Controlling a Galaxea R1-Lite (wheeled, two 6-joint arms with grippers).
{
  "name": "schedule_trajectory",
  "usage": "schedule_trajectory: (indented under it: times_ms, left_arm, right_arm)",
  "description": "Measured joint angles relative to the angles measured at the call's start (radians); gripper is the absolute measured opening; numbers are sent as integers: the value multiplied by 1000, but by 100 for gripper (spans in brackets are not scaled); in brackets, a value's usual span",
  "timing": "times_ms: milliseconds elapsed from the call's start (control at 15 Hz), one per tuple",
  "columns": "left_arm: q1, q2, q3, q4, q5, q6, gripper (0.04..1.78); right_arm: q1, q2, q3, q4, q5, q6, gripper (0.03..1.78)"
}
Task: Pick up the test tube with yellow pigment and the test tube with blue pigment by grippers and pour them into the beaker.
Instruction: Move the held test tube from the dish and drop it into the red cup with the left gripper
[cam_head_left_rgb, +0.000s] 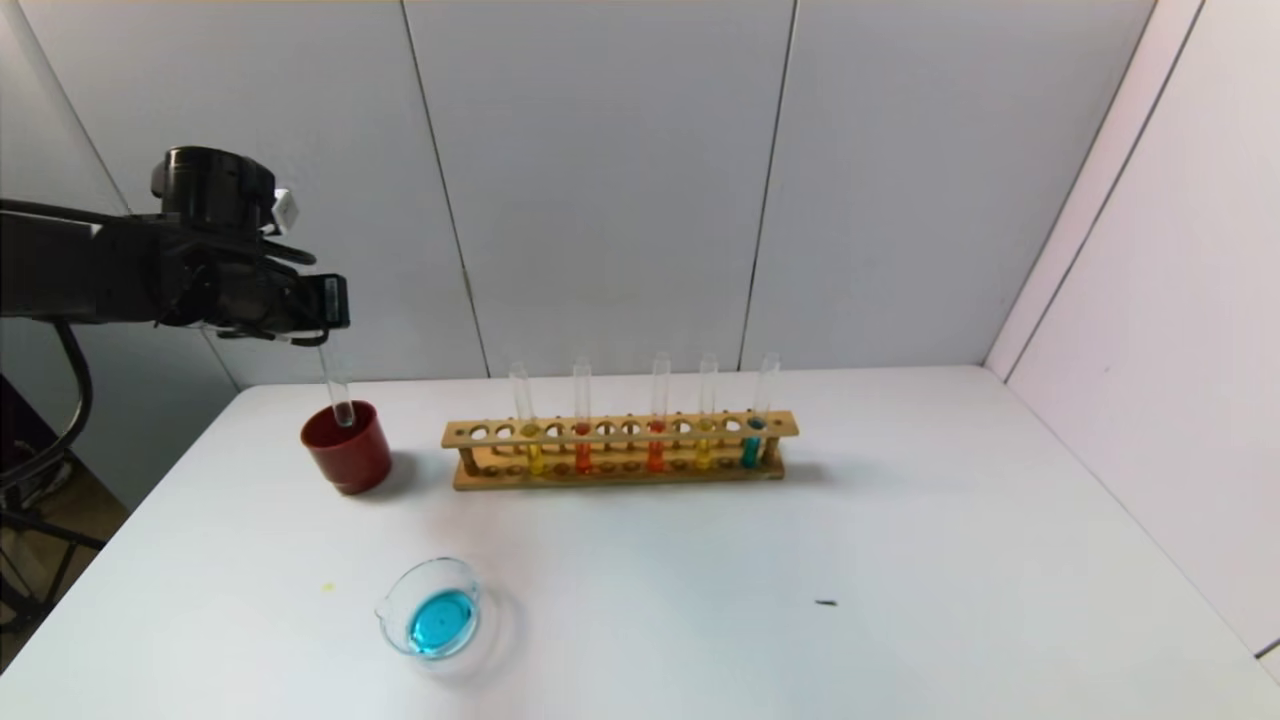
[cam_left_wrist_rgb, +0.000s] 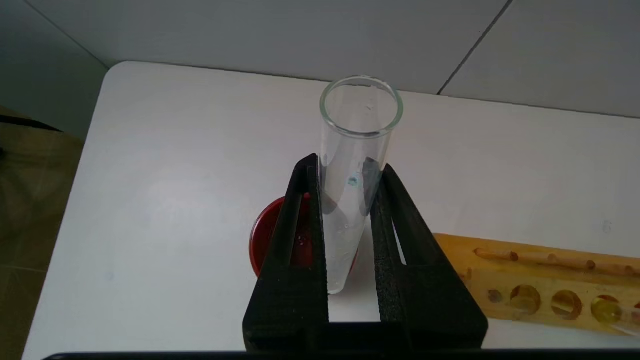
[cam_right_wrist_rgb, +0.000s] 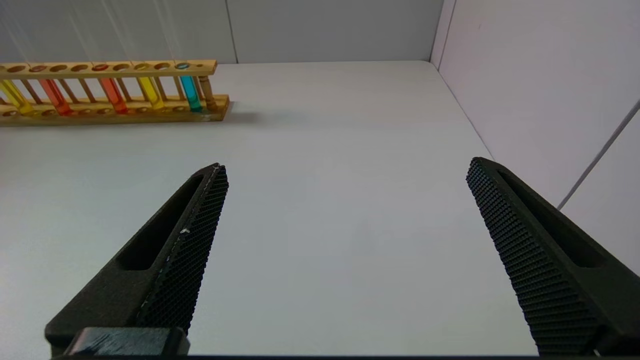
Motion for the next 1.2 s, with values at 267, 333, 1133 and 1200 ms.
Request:
schedule_trajectory:
  times_ms: [267, 333, 1133, 1200]
  left_arm:
    - [11, 40, -7, -1, 1, -8, 31]
    - [16, 45, -7, -1, 3, -9, 31]
    - [49, 82, 113, -155, -9, -11, 31]
    - [49, 84, 142, -186, -8, -13, 31]
  right_arm:
    - [0, 0, 0, 0, 0, 0, 174]
    - [0, 0, 0, 0, 0, 0, 174]
    - [0, 0, 0, 0, 0, 0, 174]
    - [0, 0, 0, 0, 0, 0, 174]
